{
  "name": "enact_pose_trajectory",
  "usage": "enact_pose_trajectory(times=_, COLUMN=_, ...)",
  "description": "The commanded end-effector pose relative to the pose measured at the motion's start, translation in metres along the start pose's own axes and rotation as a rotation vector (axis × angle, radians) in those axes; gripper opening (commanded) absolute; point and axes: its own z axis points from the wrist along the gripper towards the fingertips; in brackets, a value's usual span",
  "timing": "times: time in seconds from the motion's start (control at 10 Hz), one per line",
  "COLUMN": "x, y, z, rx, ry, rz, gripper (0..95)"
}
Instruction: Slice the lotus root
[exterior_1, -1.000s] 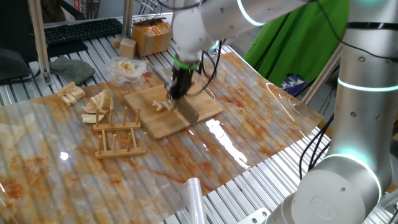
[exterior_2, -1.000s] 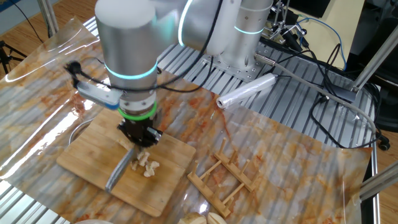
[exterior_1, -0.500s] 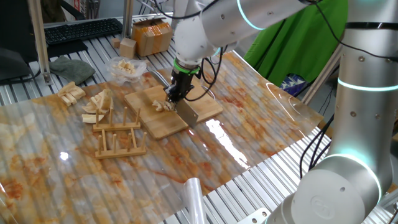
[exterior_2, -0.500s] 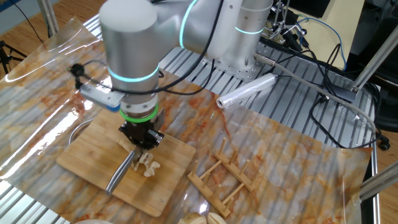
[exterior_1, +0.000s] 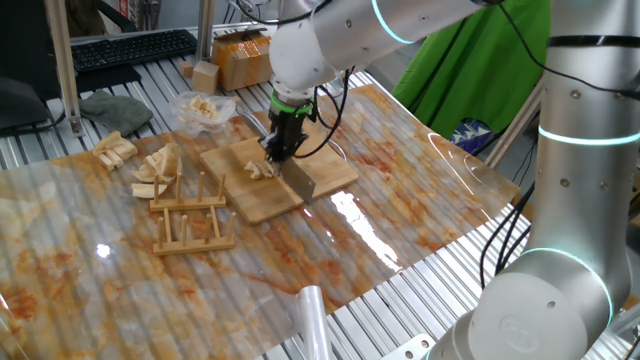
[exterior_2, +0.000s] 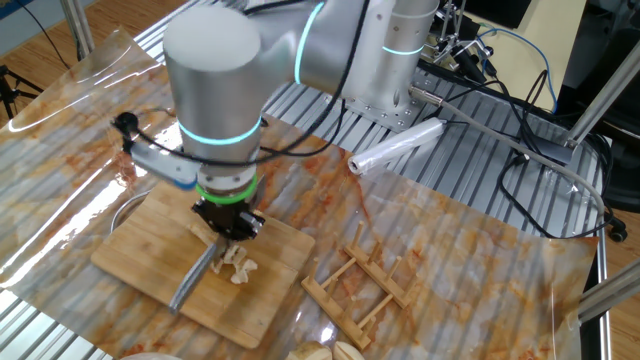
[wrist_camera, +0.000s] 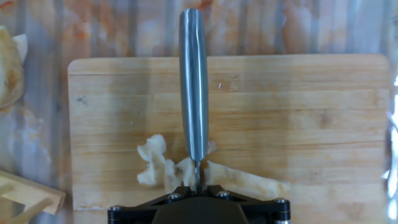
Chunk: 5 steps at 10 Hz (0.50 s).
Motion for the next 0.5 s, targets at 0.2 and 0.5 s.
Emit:
enact_pose_trajectory(times=0.2, x=-0.0034, y=-0.0061, z=-0.0087, rx=0.017, ry=-0.012, rz=-0.011, gripper=0.0)
enact_pose_trajectory(times=0.5, x=-0.0056, y=-0.0078, z=-0.0095, rx=0.026, ry=-0.018, rz=-0.022, gripper=0.0)
